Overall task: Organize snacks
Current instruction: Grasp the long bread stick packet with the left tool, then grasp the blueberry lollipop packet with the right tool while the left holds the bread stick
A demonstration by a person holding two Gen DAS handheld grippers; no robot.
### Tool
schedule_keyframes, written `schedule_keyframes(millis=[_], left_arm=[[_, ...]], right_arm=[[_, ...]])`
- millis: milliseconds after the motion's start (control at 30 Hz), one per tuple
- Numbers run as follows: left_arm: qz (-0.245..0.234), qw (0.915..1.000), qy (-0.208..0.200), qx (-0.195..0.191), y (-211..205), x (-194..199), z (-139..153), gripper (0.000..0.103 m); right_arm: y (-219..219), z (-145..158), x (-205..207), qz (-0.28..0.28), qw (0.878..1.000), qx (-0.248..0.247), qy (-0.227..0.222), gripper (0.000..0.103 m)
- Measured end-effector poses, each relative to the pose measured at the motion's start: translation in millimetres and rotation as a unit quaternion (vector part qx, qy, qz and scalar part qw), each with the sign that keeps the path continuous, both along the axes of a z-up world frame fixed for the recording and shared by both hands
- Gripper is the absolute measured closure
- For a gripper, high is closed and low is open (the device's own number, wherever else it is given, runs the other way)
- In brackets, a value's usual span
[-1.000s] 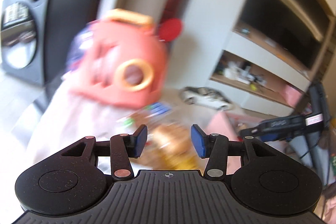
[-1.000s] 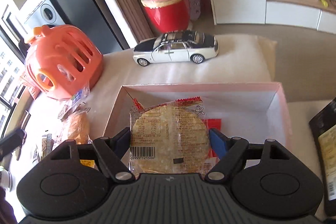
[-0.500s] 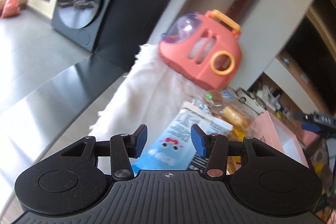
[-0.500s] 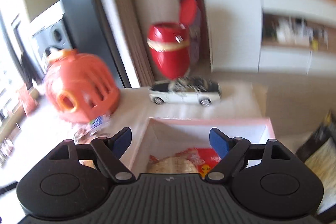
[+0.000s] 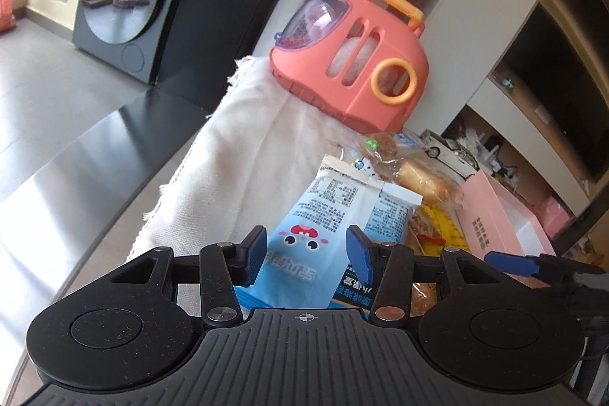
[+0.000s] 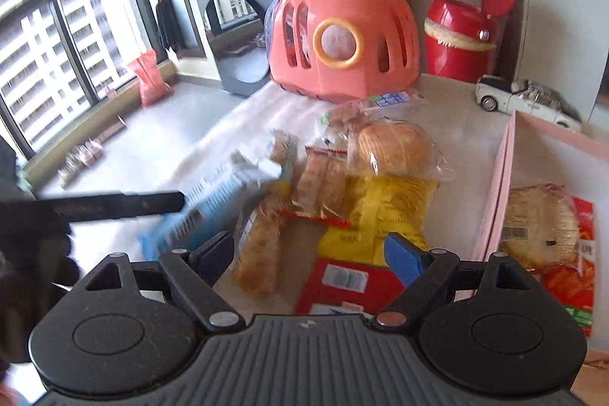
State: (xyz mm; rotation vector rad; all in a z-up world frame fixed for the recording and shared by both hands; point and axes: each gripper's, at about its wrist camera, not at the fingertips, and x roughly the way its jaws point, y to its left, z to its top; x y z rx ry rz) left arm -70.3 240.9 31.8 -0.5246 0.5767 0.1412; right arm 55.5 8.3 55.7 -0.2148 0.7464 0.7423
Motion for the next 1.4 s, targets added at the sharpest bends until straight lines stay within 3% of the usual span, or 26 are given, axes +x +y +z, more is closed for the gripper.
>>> schedule_keyframes(millis=[100,233,333,400,600,767,833,900,967,1100,1200,1300,1400], left_arm=[[-0.005,0.9996,-0.026,-0.006,-10.2,-16.0,15.8,0.052],[-0.051,0.9966,-0.064,0.004,-39.2,-22.1,42.1,0.052],[-0.107,0.9914,-0.072,0.021,-66.0,-13.7,54.9,0.052],[-0.118,0.9908,-0.058,0.032,-80.9,-3.1,52.4,0.052],[-0.078,0.9942,0.028,0.069,-99.2,42.3,19.3,0.051],[-0.012,0.9912,0.077,0.107,-89.0,86.9,-1.5,0.048],[-0.004,0.9919,0.087,0.093,-80.2,98.2,-9.3,0.045],[-0.006,0.9923,0.083,0.091,-77.9,101.2,-12.0,0.049],[-0.022,0.9918,0.076,0.100,-79.9,97.1,-11.7,0.062],[-0.068,0.9882,0.075,0.115,-88.9,69.2,-7.9,0.064],[-0.087,0.9877,0.076,0.105,-89.8,33.4,-6.1,0.065],[-0.092,0.9888,0.080,0.086,-86.4,-1.9,-4.0,0.067],[-0.091,0.9891,0.076,0.088,-79.7,-21.3,-3.4,0.067]], right_arm=[[-2.5,-12.7,-14.6,0.004,1.000,-0.007,-0.017,0.016],[-15.8,-29.1,-27.3,-0.012,0.998,-0.007,-0.053,0.016],[-28.2,-34.9,-19.8,-0.016,0.999,0.009,-0.028,0.016],[-36.7,-38.7,-17.1,-0.006,1.000,0.024,-0.007,0.017],[-52.2,-43.0,-46.4,0.072,0.997,0.026,-0.014,0.019],[-58.0,-43.3,-48.3,0.046,0.998,0.028,-0.016,0.019],[-59.6,-43.8,-47.9,0.045,0.998,0.032,-0.013,0.019],[-60.1,-44.1,-48.9,0.045,0.998,0.031,-0.014,0.018],[-57.9,-44.8,-50.3,0.045,0.998,0.027,-0.017,0.018],[-56.5,-45.1,-48.6,0.045,0.999,0.026,-0.016,0.017],[-51.8,-45.6,-47.1,0.055,0.998,0.017,-0.012,0.013],[-39.6,-46.0,-47.1,0.084,0.996,-0.019,-0.008,0.000],[-29.2,-44.4,-45.9,0.081,0.995,-0.053,-0.001,0.000]])
